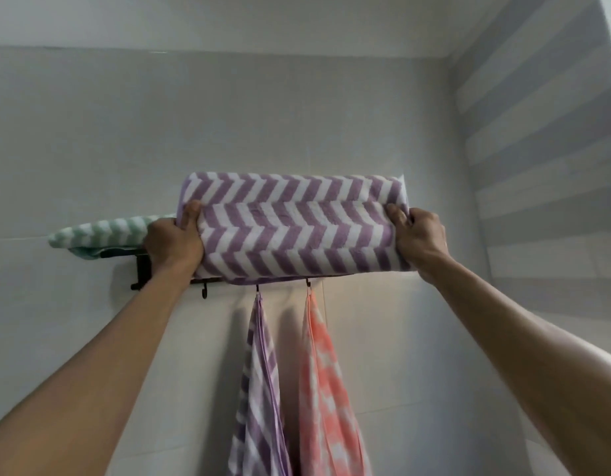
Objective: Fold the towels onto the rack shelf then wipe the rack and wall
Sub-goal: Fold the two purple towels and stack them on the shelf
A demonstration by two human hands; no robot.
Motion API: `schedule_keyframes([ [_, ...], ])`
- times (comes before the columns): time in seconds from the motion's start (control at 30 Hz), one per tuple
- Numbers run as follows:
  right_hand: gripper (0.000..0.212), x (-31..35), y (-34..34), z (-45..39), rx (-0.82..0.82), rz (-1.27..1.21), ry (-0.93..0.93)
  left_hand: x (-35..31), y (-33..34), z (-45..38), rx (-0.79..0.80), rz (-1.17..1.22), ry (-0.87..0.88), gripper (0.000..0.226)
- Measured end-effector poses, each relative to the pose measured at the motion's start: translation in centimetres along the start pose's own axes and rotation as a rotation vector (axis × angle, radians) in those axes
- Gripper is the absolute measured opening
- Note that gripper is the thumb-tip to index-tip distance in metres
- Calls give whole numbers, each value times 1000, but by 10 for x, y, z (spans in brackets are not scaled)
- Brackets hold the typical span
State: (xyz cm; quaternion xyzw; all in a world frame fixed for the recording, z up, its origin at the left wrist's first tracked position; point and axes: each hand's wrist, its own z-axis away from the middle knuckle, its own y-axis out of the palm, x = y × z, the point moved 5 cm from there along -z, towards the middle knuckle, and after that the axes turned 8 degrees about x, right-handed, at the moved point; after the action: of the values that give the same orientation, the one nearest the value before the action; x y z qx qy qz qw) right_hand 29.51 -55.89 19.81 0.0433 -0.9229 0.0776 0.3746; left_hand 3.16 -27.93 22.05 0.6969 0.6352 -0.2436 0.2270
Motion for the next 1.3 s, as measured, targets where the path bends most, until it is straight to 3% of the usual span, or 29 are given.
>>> schedule_keyframes([
  [0.37,51,-19,19,-108,31,-99,-10,-13,73,-76,-8,10,-5,55],
  [0.53,55,-44,34,-175,54,-104,40,-23,110,-116,-2,-117,-43,64],
  [0.83,50,-75,67,-229,227,-116,147,-1,165,-163,188,-295,-143,73],
  [0.97,17,-87,92,-240,387,-120,257,10,176,-176,321,-486,-184,76],
  [1.13,23,-96,103,-246,538,-101,379,16,187,-177,597,-1064,-207,43],
  [1.23,25,-98,104,-251,580,-70,407,16,193,-182,653,-1264,-177,22],
  [1.3,25,-99,103,-256,581,-54,407,15,196,-186,649,-1330,-153,18],
])
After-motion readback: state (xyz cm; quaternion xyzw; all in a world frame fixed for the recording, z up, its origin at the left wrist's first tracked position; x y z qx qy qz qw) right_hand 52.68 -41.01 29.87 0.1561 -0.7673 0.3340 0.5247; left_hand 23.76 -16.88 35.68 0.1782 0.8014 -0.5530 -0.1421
